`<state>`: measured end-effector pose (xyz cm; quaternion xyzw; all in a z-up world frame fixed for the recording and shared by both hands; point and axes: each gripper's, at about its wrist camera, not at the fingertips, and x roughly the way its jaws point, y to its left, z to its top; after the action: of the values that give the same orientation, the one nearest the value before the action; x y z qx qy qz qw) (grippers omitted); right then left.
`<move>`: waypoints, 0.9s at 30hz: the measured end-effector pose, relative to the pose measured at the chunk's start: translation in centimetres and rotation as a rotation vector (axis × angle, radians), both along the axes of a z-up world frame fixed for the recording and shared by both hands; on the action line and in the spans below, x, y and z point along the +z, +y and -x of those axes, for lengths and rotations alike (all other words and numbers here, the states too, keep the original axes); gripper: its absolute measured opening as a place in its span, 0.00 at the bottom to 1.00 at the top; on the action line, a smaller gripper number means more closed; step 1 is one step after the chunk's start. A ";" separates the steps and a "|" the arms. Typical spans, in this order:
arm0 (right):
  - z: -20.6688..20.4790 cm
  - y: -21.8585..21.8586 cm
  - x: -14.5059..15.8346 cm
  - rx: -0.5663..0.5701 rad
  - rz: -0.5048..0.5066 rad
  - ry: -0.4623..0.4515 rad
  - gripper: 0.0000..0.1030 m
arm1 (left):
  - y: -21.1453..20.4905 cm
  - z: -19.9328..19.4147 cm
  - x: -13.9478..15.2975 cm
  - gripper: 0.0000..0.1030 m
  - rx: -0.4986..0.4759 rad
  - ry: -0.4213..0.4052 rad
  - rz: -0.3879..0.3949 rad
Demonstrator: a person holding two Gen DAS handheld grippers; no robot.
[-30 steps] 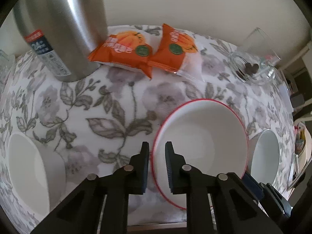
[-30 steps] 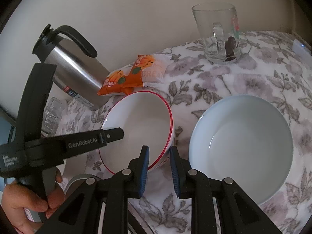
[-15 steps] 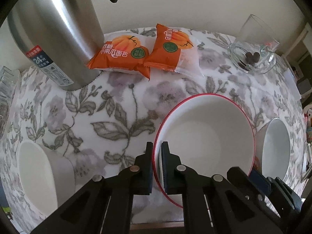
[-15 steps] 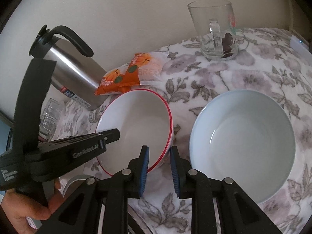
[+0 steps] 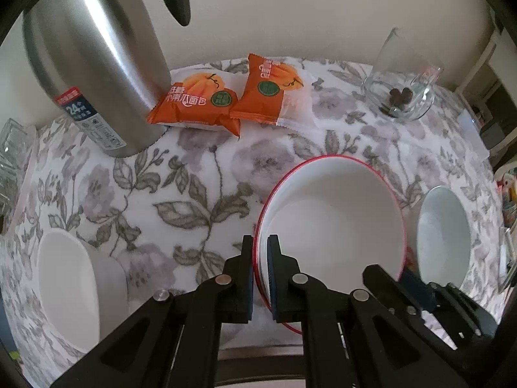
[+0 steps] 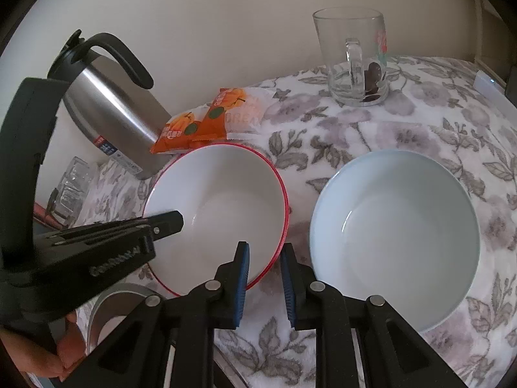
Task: Organize plates and bowls
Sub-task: 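Lift the red-rimmed bowl with the right tool over the steel tray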
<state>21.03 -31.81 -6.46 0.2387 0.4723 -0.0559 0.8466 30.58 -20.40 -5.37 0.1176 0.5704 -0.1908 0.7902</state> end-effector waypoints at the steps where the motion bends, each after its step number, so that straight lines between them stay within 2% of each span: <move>1: 0.1 0.0 0.1 0.003 -0.004 -0.005 0.21 | -0.1 0.0 0.1 0.07 0.002 -0.004 0.003; 9: 1.1 0.3 2.0 0.008 0.015 -0.040 0.21 | 0.5 1.1 1.8 0.07 0.012 -0.032 0.043; 14: 2.1 0.8 4.5 0.015 0.043 -0.078 0.21 | 1.2 2.3 3.9 0.07 0.017 -0.064 0.081; 23: 4.4 3.6 10.0 0.055 0.128 -0.141 0.21 | 5.4 5.2 8.0 0.08 0.110 -0.081 0.218; 27: 5.7 4.9 11.7 0.072 0.163 -0.151 0.21 | 7.7 7.0 9.1 0.08 0.168 -0.078 0.304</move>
<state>15.29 -26.88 5.26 0.1555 0.4096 -0.0456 0.8978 23.57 -12.71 3.74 -0.0442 0.5119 -0.2034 0.8335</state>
